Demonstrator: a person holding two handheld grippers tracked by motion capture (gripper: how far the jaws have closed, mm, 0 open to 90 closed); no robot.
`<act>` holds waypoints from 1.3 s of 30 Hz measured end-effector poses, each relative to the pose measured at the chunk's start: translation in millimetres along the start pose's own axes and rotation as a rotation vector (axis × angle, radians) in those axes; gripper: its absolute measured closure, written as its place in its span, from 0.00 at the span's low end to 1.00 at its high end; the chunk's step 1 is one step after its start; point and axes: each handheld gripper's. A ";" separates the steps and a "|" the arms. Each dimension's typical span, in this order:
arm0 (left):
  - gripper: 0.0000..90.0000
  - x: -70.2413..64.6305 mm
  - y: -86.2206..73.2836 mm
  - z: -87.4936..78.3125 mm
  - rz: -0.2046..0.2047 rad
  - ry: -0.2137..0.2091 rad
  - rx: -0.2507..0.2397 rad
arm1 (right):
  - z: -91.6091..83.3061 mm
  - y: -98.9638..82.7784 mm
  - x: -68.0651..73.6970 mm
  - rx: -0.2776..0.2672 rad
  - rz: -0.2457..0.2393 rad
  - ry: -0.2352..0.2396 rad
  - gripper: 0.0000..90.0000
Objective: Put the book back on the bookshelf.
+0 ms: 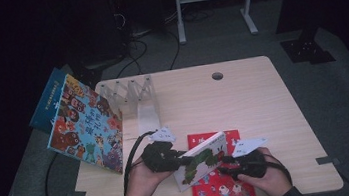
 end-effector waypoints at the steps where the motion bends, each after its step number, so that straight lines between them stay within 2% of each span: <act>1: 0.84 0.1 -0.1 0.1 -0.002 -0.001 -0.001 | -4.9 -1.6 -4.1 -0.011 0.001 -0.013 0.62; 4: 0.84 0.2 -0.2 0.0 -0.007 -0.001 -0.001 | -18.9 -8.5 -17.9 -0.045 0.037 -0.064 0.57; 5: 0.84 0.2 -0.2 0.0 -0.007 -0.001 -0.001 | -18.9 -8.5 -17.9 -0.045 0.037 -0.064 0.57; 6: 0.84 0.5 0.0 0.0 -0.012 -0.001 0.000 | -26.1 -14.5 -28.5 -0.052 0.050 -0.111 0.53; 7: 0.84 0.5 0.0 0.0 -0.012 -0.001 0.000 | -26.1 -14.5 -28.5 -0.052 0.050 -0.111 0.53; 8: 0.84 0.4 0.1 0.1 -0.012 0.000 0.001 | -30.5 -19.2 -37.9 -0.051 0.067 -0.150 0.49; 11: 0.84 0.2 0.6 -0.1 -0.006 0.002 0.007 | -34.0 -26.6 -53.4 -0.046 0.097 -0.197 0.44; 16: 0.84 2.3 0.4 0.1 -0.026 -0.002 0.003 | -33.9 -39.4 -77.2 -0.016 0.170 -0.251 0.39; 19: 0.84 1.1 0.5 0.1 -0.014 -0.001 0.004 | -32.9 -45.2 -87.9 0.004 0.208 -0.280 0.38; 25: 0.84 -2.0 1.3 0.2 0.005 0.006 0.012 | -33.3 -50.5 -96.4 -0.026 0.255 -0.286 0.37; 27: 0.84 -2.0 1.2 0.1 0.004 0.007 0.011 | -32.9 -51.8 -97.4 -0.030 0.246 -0.303 0.34; 28: 0.84 -1.9 1.2 0.1 0.003 0.007 0.010 | -32.6 -51.8 -97.1 -0.020 0.235 -0.321 0.32; 31: 0.84 -0.4 1.0 -0.1 -0.003 0.003 0.008 | -30.8 -51.0 -95.0 0.002 0.206 -0.340 0.29; 39: 0.84 3.0 4.3 -3.4 -0.015 -0.013 -0.003 | -30.3 -50.7 -94.9 0.004 0.206 -0.339 0.28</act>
Point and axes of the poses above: each handheld gripper's, and its own axes: z roughly forward along the jaws, y roughly out of its top, x roughly to its left, and after that the axes turned 3 degrees about y, right-handed
